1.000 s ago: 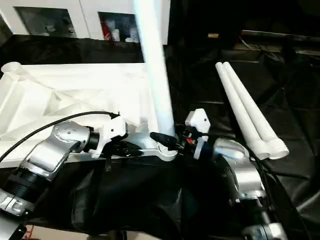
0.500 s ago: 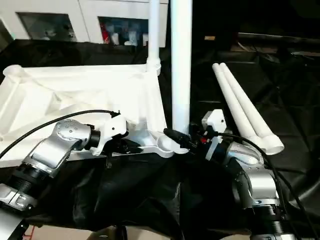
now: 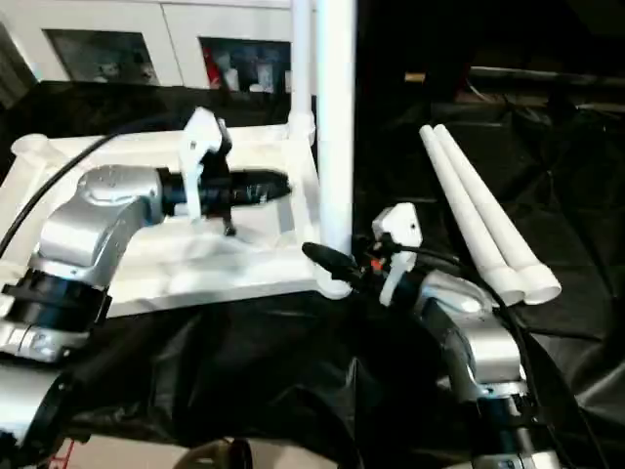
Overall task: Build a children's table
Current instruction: Insert table leg to table base
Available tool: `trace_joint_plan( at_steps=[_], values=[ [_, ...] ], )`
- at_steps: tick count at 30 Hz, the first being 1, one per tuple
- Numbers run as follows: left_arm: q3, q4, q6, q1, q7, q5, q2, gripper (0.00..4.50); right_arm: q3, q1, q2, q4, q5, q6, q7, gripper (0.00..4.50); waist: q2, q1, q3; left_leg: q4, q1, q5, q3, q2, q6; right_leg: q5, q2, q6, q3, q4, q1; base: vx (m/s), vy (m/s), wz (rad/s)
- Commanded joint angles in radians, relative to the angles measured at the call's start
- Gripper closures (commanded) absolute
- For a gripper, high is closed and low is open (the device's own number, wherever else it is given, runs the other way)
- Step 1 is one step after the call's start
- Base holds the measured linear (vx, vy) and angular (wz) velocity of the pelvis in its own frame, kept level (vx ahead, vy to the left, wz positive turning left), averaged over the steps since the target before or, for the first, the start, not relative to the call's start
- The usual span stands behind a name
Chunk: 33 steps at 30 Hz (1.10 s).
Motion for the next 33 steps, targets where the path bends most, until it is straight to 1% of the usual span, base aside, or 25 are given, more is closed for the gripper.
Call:
trace_joint_plan(
  at_steps=[1, 2, 3, 5, 6, 7, 8, 9, 10, 11, 13, 16, 17, 19, 20, 21, 22, 24, 25, 26, 27, 29, 31, 32, 33],
  values=[
    [0.026, -0.025, 0.067, -0.050, 0.109, 0.008, -0.042, 3.47, 0.012, -0.028, 0.015, 0.008, -0.041, 0.016, -0.051, 2.60, -0.006, -0.003, -0.087, -0.058, 0.040, -0.134, -0.037, 0.066, 0.050, -0.035, -0.068, -0.267, 0.037, -0.064, 0.032, 0.000, 0.000, 0.00],
    [0.024, -0.055, 0.083, -0.062, 0.128, 0.004, -0.061, 3.47, 0.017, -0.036, 0.020, 0.020, -0.055, 0.011, -0.061, 2.60, -0.010, -0.001, -0.085, -0.058, 0.040, -0.144, -0.036, 0.066, 0.046, -0.049, -0.069, -0.264, 0.038, -0.067, 0.031, 0.000, 0.000, 0.00],
    [0.022, -0.066, 0.087, -0.064, 0.131, 0.001, -0.066, 3.47, 0.019, -0.037, 0.020, 0.022, -0.057, 0.013, -0.063, 2.60, -0.009, 0.000, -0.086, -0.059, 0.038, -0.144, -0.038, 0.067, 0.045, -0.049, -0.070, -0.263, 0.038, -0.065, 0.033, 0.000, 0.000, 0.00],
    [0.021, -0.145, 0.127, -0.080, 0.150, -0.041, -0.114, 3.47, 0.029, -0.046, 0.020, 0.030, -0.068, 0.022, -0.076, 2.60, -0.009, 0.000, -0.086, -0.058, 0.036, -0.131, -0.038, 0.067, 0.050, -0.034, -0.070, -0.260, 0.037, -0.064, 0.034, 0.000, 0.000, 0.00],
    [0.026, -0.177, 0.147, -0.090, 0.162, -0.068, -0.143, 3.47, 0.030, -0.049, 0.021, 0.033, -0.069, 0.025, -0.079, 2.60, -0.014, -0.001, -0.087, -0.056, 0.034, -0.117, -0.037, 0.066, 0.060, -0.011, -0.068, -0.263, 0.037, -0.062, 0.035, 0.000, 0.000, 0.00],
    [0.026, -0.177, 0.147, -0.090, 0.162, -0.068, -0.143, 3.47, 0.030, -0.049, 0.021, 0.033, -0.069, 0.025, -0.079, 2.60, -0.013, 0.001, -0.087, -0.054, 0.031, -0.100, -0.038, 0.064, 0.072, 0.003, -0.071, -0.265, 0.036, -0.060, 0.036, 0.000, 0.000, 0.00],
    [0.026, -0.217, 0.170, -0.107, 0.183, -0.101, -0.183, 3.47, 0.032, -0.052, 0.019, 0.034, -0.068, 0.030, -0.083, 2.60, -0.014, 0.000, -0.087, -0.053, 0.030, -0.095, -0.037, 0.063, 0.080, 0.007, -0.069, -0.264, 0.037, -0.060, 0.036, 0.000, 0.000, 0.00],
    [0.021, -0.233, 0.179, -0.113, 0.188, -0.111, -0.199, 3.47, 0.032, -0.053, 0.019, 0.037, -0.070, 0.031, -0.084, 2.60, -0.016, 0.002, -0.090, -0.049, 0.029, -0.080, -0.037, 0.062, 0.089, 0.026, -0.071, -0.268, 0.036, -0.058, 0.039, 0.000, 0.000, 0.00],
    [0.016, -0.248, 0.188, -0.118, 0.192, -0.118, -0.213, 3.47, 0.031, -0.054, 0.019, 0.039, -0.073, 0.032, -0.085, 2.60, -0.018, 0.001, -0.089, -0.047, 0.026, -0.068, -0.037, 0.061, 0.102, 0.038, -0.071, -0.269, 0.036, -0.058, 0.040, 0.000, 0.000, 0.00],
    [0.016, -0.248, 0.188, -0.118, 0.192, -0.119, -0.214, 3.47, 0.031, -0.054, 0.019, 0.039, -0.073, 0.032, -0.085, 2.60, -0.017, 0.001, -0.089, -0.048, 0.025, -0.069, -0.036, 0.061, 0.106, 0.035, -0.071, -0.269, 0.036, -0.058, 0.040, 0.000, 0.000, 0.00],
    [0.008, -0.278, 0.213, -0.125, 0.206, -0.141, -0.256, 3.47, 0.032, -0.056, 0.016, 0.046, -0.083, 0.032, -0.086, 2.60, -0.017, 0.000, -0.087, -0.047, 0.025, -0.083, -0.037, 0.060, 0.109, 0.012, -0.069, -0.265, 0.034, -0.062, 0.039, 0.000, 0.000, 0.00],
    [-0.004, -0.287, 0.214, -0.114, 0.214, -0.137, -0.267, 3.47, 0.029, -0.058, 0.013, 0.049, -0.085, 0.033, -0.088, 2.60, -0.019, -0.004, -0.087, -0.048, 0.025, -0.095, -0.038, 0.060, 0.107, -0.018, -0.066, -0.253, 0.034, -0.066, 0.040, 0.000, 0.000, 0.00],
    [-0.004, -0.280, 0.209, -0.110, 0.218, -0.131, -0.264, 3.47, 0.027, -0.060, 0.013, 0.050, -0.084, 0.034, -0.089, 2.60, -0.016, -0.005, -0.086, -0.048, 0.025, -0.098, -0.038, 0.060, 0.107, -0.024, -0.066, -0.251, 0.034, -0.067, 0.039, 0.000, 0.000, 0.00],
    [0.004, -0.244, 0.180, -0.104, 0.237, -0.102, -0.242, 3.47, 0.019, -0.065, 0.009, 0.050, -0.079, 0.038, -0.093, 2.60, -0.015, -0.006, -0.086, -0.049, 0.027, -0.112, -0.039, 0.060, 0.100, -0.047, -0.065, -0.243, 0.034, -0.070, 0.038, 0.000, 0.000, 0.00],
    [0.004, -0.244, 0.180, -0.104, 0.237, -0.102, -0.242, 3.47, 0.019, -0.065, 0.009, 0.050, -0.079, 0.038, -0.093, 2.60, -0.015, -0.008, -0.086, -0.051, 0.027, -0.114, -0.039, 0.060, 0.097, -0.048, -0.063, -0.242, 0.034, -0.071, 0.038, 0.000, 0.000, 0.00],
    [0.013, -0.191, 0.127, -0.103, 0.253, -0.062, -0.206, 3.47, 0.003, -0.073, 0.005, 0.054, -0.071, 0.041, -0.098, 2.60, -0.015, -0.007, -0.085, -0.051, 0.028, -0.119, -0.040, 0.060, 0.097, -0.057, -0.062, -0.235, 0.034, -0.074, 0.036, 0.000, 0.000, 0.00],
    [0.013, -0.164, 0.098, -0.100, 0.252, -0.040, -0.181, 3.47, -0.009, -0.078, 0.003, 0.060, -0.065, 0.044, -0.101, 2.60, -0.016, -0.009, -0.086, -0.052, 0.029, -0.122, -0.040, 0.059, 0.091, -0.059, -0.061, -0.227, 0.034, -0.072, 0.037, 0.000, 0.000, 0.00],
    [0.007, -0.118, 0.047, -0.088, 0.234, -0.004, -0.131, 3.47, -0.030, -0.089, -0.003, 0.074, -0.061, 0.047, -0.109, 2.60, -0.014, -0.013, -0.088, -0.053, 0.030, -0.123, -0.041, 0.059, 0.082, -0.060, -0.061, -0.221, 0.033, -0.070, 0.036, 0.000, 0.000, 0.00],
    [-0.010, -0.088, 0.004, -0.069, 0.204, 0.022, -0.088, 3.47, -0.042, -0.098, -0.010, 0.091, -0.058, 0.046, -0.109, 2.60, -0.012, -0.014, -0.088, -0.055, 0.031, -0.127, -0.042, 0.059, 0.075, -0.062, -0.061, -0.220, 0.033, -0.070, 0.035, 0.000, 0.000, 0.00],
    [-0.012, -0.085, -0.001, -0.067, 0.201, 0.024, -0.084, 3.47, -0.043, -0.099, -0.011, 0.092, -0.058, 0.046, -0.109, 2.60, -0.011, -0.016, -0.088, -0.055, 0.031, -0.130, -0.041, 0.059, 0.071, -0.063, -0.061, -0.220, 0.033, -0.070, 0.034, 0.000, 0.000, 0.00],
    [-0.023, -0.064, -0.019, -0.050, 0.167, 0.030, -0.058, 3.47, -0.050, -0.107, -0.016, 0.106, -0.059, 0.044, -0.112, 2.60, -0.013, -0.018, -0.089, -0.055, 0.032, -0.125, -0.039, 0.060, 0.064, -0.042, -0.060, -0.227, 0.034, -0.067, 0.035, 0.000, 0.000, 0.00],
    [-0.064, -0.023, -0.064, -0.016, 0.097, 0.046, -0.012, 3.47, -0.062, -0.122, -0.023, 0.126, -0.058, 0.044, -0.114, 2.60, -0.011, -0.018, -0.092, -0.053, 0.033, -0.106, -0.039, 0.058, 0.070, -0.016, -0.062, -0.237, 0.034, -0.064, 0.033, 0.000, 0.000, 0.00],
    [-0.098, 0.001, -0.079, 0.005, 0.038, 0.050, 0.012, 3.47, -0.065, -0.129, -0.026, 0.133, -0.057, 0.047, -0.113, 2.60, -0.008, -0.017, -0.095, -0.051, 0.034, -0.084, -0.036, 0.059, 0.075, 0.025, -0.061, -0.247, 0.034, -0.056, 0.031, 0.000, 0.000, 0.00],
    [-0.124, 0.016, -0.096, 0.022, -0.007, 0.052, 0.023, 3.47, -0.065, -0.132, -0.027, 0.137, -0.057, 0.047, -0.112, 2.60, -0.010, -0.017, -0.097, -0.050, 0.035, -0.074, -0.035, 0.060, 0.079, 0.045, -0.061, -0.251, 0.034, -0.054, 0.031, 0.000, 0.000, 0.00],
    [-0.141, 0.032, -0.113, 0.031, -0.037, 0.054, 0.029, 3.30, -0.065, -0.134, -0.028, 0.140, -0.057, 0.047, -0.111, 2.60, -0.010, -0.014, -0.100, -0.047, 0.030, -0.044, -0.036, 0.060, 0.091, 0.088, -0.063, -0.259, 0.033, -0.047, 0.033, 0.000, 0.000, 0.00]
  ],
)
